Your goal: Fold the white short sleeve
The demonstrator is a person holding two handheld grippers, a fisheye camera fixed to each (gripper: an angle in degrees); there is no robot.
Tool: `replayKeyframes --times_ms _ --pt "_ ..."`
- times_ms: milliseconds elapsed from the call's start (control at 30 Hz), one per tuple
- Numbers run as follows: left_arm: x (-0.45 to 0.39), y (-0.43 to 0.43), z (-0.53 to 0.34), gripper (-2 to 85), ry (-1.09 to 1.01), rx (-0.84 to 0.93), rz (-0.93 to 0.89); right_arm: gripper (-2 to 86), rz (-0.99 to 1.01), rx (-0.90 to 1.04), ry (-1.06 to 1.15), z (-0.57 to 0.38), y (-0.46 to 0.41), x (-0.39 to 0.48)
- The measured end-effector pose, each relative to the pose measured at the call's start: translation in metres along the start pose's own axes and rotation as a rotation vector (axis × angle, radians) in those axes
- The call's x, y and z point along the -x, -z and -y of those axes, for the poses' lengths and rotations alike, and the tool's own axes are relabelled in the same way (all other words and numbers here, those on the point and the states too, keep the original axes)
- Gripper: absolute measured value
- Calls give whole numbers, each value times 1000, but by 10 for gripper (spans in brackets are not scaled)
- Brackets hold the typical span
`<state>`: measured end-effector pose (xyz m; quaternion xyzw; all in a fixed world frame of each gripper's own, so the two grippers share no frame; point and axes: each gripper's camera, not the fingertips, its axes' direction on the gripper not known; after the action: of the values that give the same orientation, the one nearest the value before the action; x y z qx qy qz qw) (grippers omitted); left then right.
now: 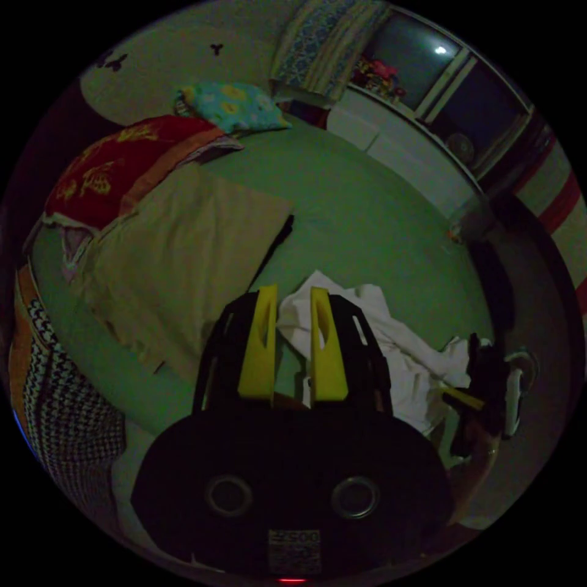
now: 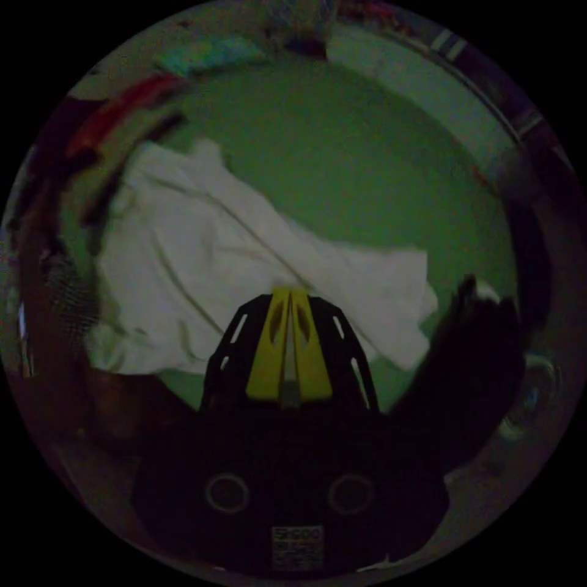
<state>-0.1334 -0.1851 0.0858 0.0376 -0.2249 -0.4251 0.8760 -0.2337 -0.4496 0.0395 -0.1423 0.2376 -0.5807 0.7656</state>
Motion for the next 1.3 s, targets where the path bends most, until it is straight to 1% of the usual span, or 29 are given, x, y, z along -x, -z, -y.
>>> replayKeyframes --times_ms 33,67,100,167,233,267,400,433,467,500,533,600,667,700,767,800,867,933,1000,1033,1067,1100,1167,1233,1300 --pt "5 -1 0 93 10 -3 9 23 68 -149 64 11 20 14" --pt "6 -1 0 93 14 -5 13 54 120 -271 179 22 34 33" --pt "8 -2 1 93 15 -7 21 74 141 -304 244 29 37 43" --pt "10 -4 2 93 17 -15 32 115 161 -270 434 63 27 82" --pt "14 -8 2 93 32 -24 20 127 165 -235 543 85 8 110" --pt "16 -10 2 92 38 -26 16 133 172 -171 599 99 -10 127" --pt "22 -18 2 89 72 -41 -3 131 121 30 656 125 -70 163" --pt "23 -20 3 88 79 -45 -9 121 130 9 654 128 -71 165" --pt "23 -22 3 87 81 -47 -13 106 148 -15 602 131 -63 160" --pt "22 -26 3 86 80 -48 -23 73 160 -43 565 133 -56 156" --pt "21 -29 4 85 80 -47 -29 9 171 -98 500 135 -42 147" --pt "16 -35 5 84 78 -51 -37 -3 123 -200 390 144 -16 129" --pt "8 -41 7 83 66 -58 -47 -6 -14 -324 184 169 20 98" --pt "0 -46 8 83 52 -64 -50 -5 -49 -356 131 176 30 90" --pt "-12 -54 10 83 21 -59 -47 2 -172 -443 -77 208 62 52" --pt "-21 -61 12 83 -2 -49 -43 12 -199 -441 -113 216 67 43" --pt "-32 -70 14 83 -24 -38 -42 51 -266 -342 -211 235 82 7" --pt "-46 -85 17 85 -46 -28 -64 81 -251 -321 -252 230 94 -12" --pt "-58 -98 19 94 -76 17 -95 103 -170 -337 -169 209 101 -18" --pt "-67 -107 21 99 -97 38 -119 115 -123 -328 -75 187 99 -14" --pt "-71 -112 21 101 -107 43 -135 125 -88 -287 33 158 92 -8" --pt "-82 -121 22 105 -123 53 -166 127 -78 -261 72 142 87 -4" --pt "-102 -137 24 109 -173 102 -187 135 -56 -149 176 71 63 11" --pt "-133 -152 24 113 -259 151 -174 139 -20 -64 199 24 43 19" --pt "-154 -160 23 115 -312 159 -160 138 -66 2 184 -12 24 24"
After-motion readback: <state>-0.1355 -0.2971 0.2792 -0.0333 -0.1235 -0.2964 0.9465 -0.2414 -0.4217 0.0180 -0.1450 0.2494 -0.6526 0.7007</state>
